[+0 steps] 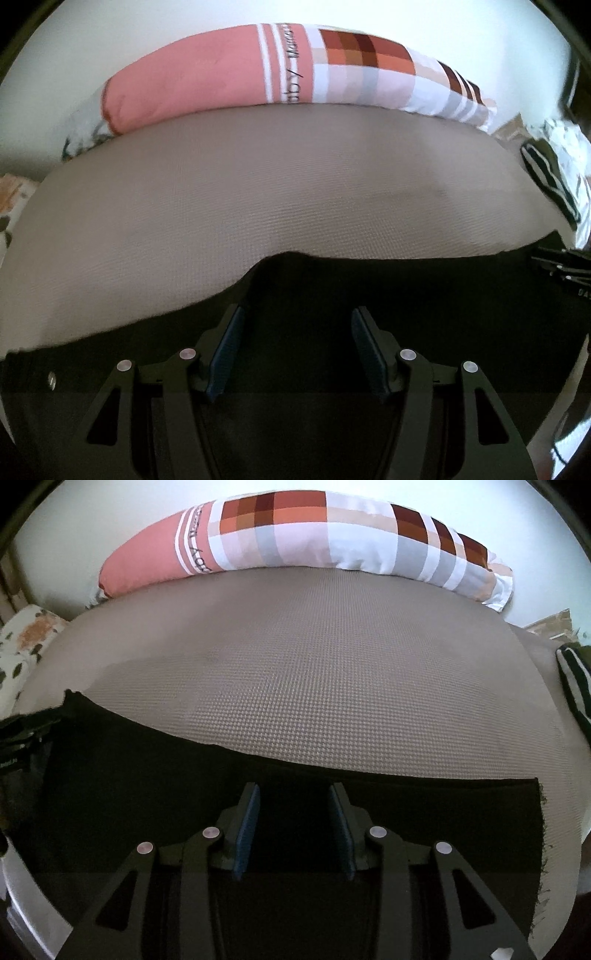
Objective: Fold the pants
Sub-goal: 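Grasp the leg hems with the right gripper and lift toward the waistband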
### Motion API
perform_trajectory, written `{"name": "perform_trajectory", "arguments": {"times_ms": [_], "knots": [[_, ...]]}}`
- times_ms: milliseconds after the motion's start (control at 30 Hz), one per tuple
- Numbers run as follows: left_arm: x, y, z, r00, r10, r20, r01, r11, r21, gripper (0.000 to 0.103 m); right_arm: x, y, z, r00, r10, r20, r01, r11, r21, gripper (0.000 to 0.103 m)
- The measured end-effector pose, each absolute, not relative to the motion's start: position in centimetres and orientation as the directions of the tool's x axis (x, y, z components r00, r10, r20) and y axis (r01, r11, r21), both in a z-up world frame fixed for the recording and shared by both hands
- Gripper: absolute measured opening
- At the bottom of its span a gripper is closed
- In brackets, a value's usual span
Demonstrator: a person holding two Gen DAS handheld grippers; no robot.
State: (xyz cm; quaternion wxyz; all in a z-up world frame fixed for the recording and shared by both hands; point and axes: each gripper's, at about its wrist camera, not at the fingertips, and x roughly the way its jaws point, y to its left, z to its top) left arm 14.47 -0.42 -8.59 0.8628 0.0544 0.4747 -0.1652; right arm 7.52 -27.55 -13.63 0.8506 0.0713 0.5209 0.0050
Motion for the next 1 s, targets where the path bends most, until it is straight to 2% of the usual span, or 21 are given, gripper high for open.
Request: {"name": "perform_trajectory", "arguments": {"times_ms": [100, 267, 367, 633, 1000], "knots": [[13.1, 0.8, -7.8, 0.5, -0.227, -0.836, 0.29, 0.953, -0.085, 0.061, 6.4, -29.1, -12.9, 0.472, 0.134, -0.871, 0.072, 0.979, 0.19, 0.036], [10.6, 2.9, -6.5, 0.515, -0.208, -0.832, 0.233, 0.968, -0.097, 0.061, 3.2, -34.9, -12.5, 0.477, 0.312, -0.822, 0.114, 0.905, 0.41, 0.037], [9.3, 4.1, -6.0, 0.509, -0.197, -0.838, 0.21, 0.972, -0.101, 0.061, 0.3, -39.9, -12.8, 0.48, 0.361, -0.8, 0.173, 0.855, 0.489, 0.038], [7.7, 4.8, -6.3, 0.469, -0.171, -0.866, 0.195, 0.977, -0.087, 0.061, -6.5, -51.6, -15.0, 0.464, 0.38, -0.8, 0.37, 0.737, 0.565, 0.039], [8.1, 3.9, -7.4, 0.444, -0.131, -0.886, 0.192, 0.98, -0.049, 0.061, -5.7, -54.1, -18.1, 0.441, 0.502, -0.744, 0.343, 0.671, 0.657, 0.037]]}}
